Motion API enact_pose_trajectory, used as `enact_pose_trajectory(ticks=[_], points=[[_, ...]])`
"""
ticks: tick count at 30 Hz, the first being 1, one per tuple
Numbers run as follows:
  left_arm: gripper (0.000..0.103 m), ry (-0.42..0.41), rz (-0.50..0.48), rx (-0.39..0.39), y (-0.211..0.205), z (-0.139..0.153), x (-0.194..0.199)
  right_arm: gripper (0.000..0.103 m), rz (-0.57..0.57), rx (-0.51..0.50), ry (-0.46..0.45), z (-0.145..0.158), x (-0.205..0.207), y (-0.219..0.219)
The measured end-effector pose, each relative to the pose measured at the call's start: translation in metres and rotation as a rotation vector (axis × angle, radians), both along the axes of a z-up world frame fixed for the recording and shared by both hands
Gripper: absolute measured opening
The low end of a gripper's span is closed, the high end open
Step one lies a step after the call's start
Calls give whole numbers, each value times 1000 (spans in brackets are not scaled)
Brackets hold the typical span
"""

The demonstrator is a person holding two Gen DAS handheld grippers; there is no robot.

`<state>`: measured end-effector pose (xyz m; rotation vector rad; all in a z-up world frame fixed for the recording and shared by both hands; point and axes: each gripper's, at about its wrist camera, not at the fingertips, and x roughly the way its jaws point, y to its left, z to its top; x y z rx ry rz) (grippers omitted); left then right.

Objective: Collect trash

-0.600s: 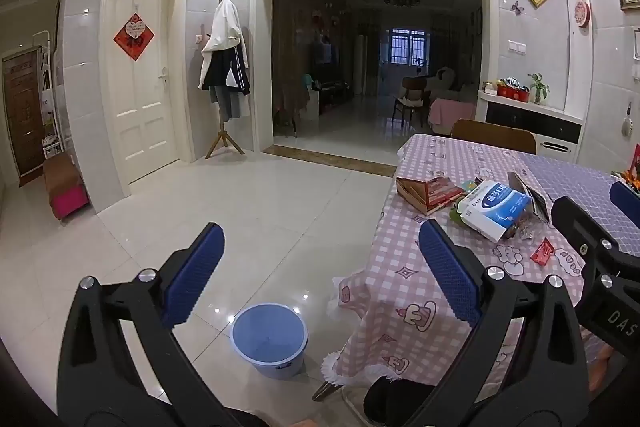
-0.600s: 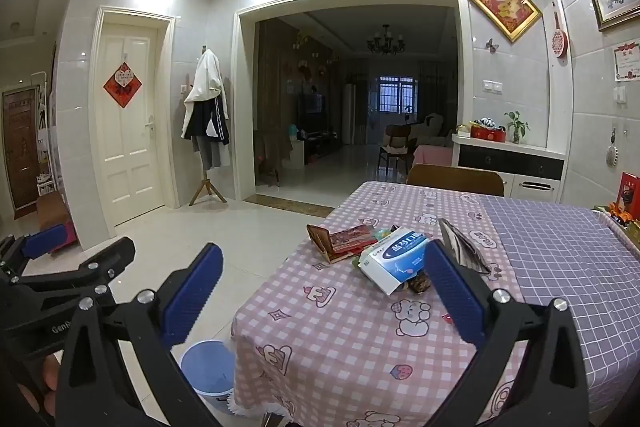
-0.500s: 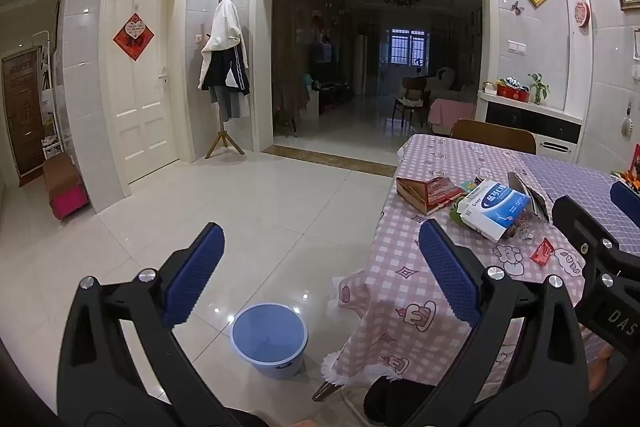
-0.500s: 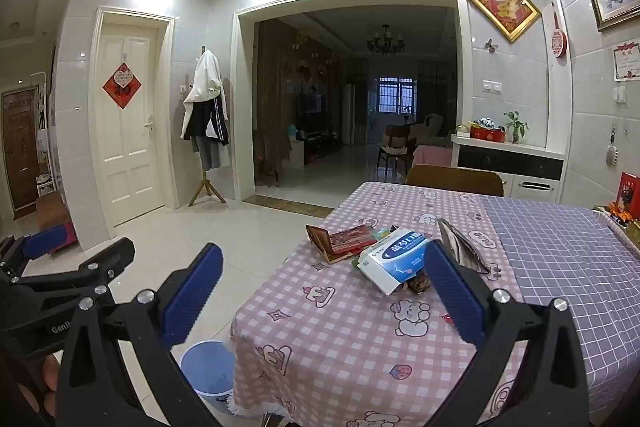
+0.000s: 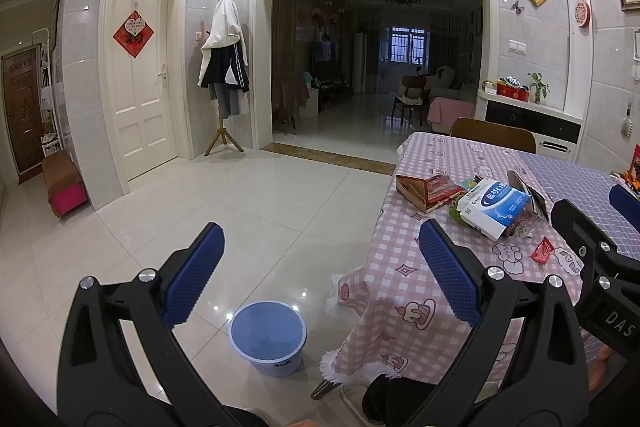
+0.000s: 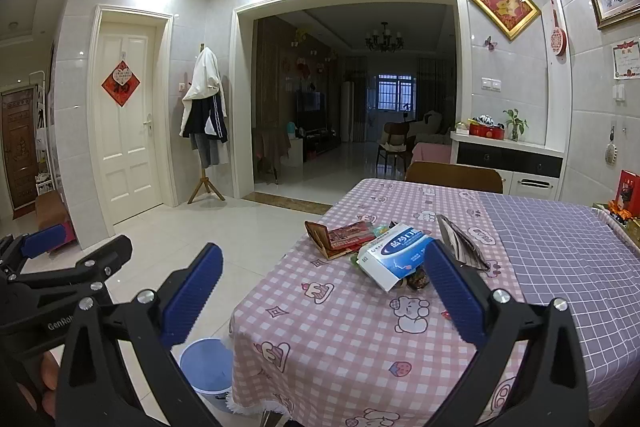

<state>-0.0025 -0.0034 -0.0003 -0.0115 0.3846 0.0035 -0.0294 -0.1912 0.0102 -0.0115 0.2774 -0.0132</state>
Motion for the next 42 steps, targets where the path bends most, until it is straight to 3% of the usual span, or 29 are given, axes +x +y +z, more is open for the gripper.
enact_pose_trajectory(ticks=[18, 30, 42], points=[[96, 9, -2, -3, -2, -9, 2, 99, 0, 1, 17, -4, 2, -1], [96, 19, -8, 3, -22, -34, 13, 99, -1, 4, 22, -6, 2, -1], [96, 29, -7, 3, -17, -31, 15, 99, 0, 7, 32, -6, 5, -3]])
